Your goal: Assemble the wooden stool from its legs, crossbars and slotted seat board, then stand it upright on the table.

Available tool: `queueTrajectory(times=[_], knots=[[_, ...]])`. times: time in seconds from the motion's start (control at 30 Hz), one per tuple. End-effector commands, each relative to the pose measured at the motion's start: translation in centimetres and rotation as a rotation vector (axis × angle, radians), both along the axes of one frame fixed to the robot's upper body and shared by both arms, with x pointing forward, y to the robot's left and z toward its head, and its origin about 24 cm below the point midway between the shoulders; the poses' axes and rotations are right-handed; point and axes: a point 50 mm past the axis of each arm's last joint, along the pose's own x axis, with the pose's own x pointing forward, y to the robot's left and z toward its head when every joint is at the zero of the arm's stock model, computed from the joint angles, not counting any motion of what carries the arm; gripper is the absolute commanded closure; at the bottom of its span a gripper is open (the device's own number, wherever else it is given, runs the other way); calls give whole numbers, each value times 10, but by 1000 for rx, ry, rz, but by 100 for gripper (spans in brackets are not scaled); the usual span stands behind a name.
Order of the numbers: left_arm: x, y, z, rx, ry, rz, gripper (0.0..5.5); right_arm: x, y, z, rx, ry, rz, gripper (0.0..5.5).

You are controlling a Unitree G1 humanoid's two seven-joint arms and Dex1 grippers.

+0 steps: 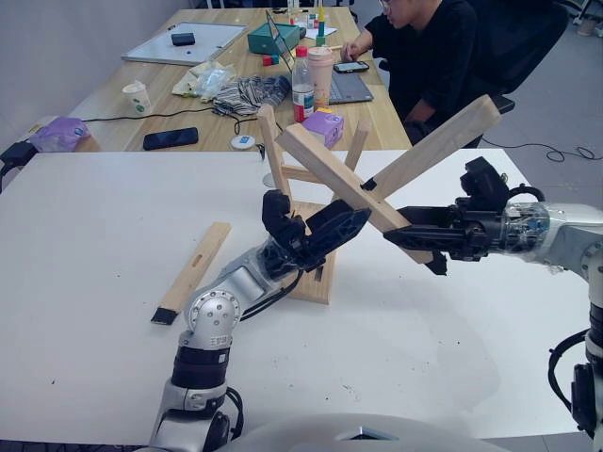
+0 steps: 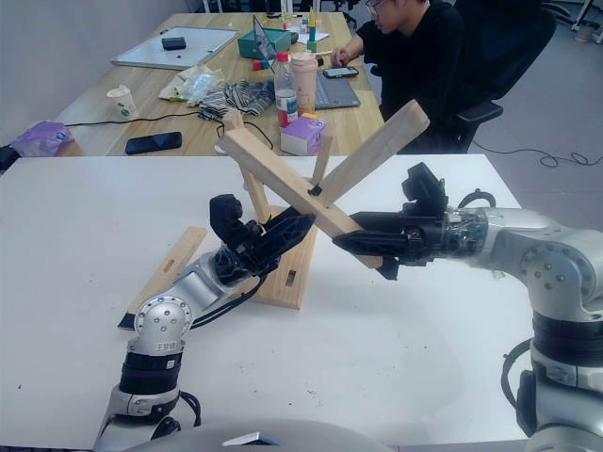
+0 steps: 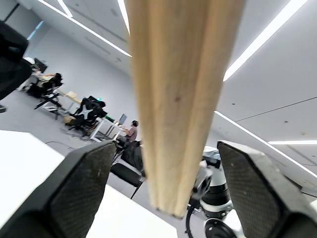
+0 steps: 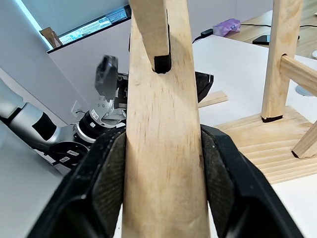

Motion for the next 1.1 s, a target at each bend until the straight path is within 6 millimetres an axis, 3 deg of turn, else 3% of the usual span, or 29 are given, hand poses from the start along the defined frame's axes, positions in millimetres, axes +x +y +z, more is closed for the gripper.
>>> queueTrajectory(times=[0.03,0.4,0.8,1.1], knots=[[-1,-2,8,-53,-42,-29,176,-2,7,-2,11,13,32,345],[-2,-5,16,-123,-53,-69,176,-5,13,-6,86,64,38,345],[3,0,15,-137,-43,-45,338,-5,15,-2,142,78,30,345],[10,4,16,-125,-44,8,340,-4,14,-7,142,87,-24,345]])
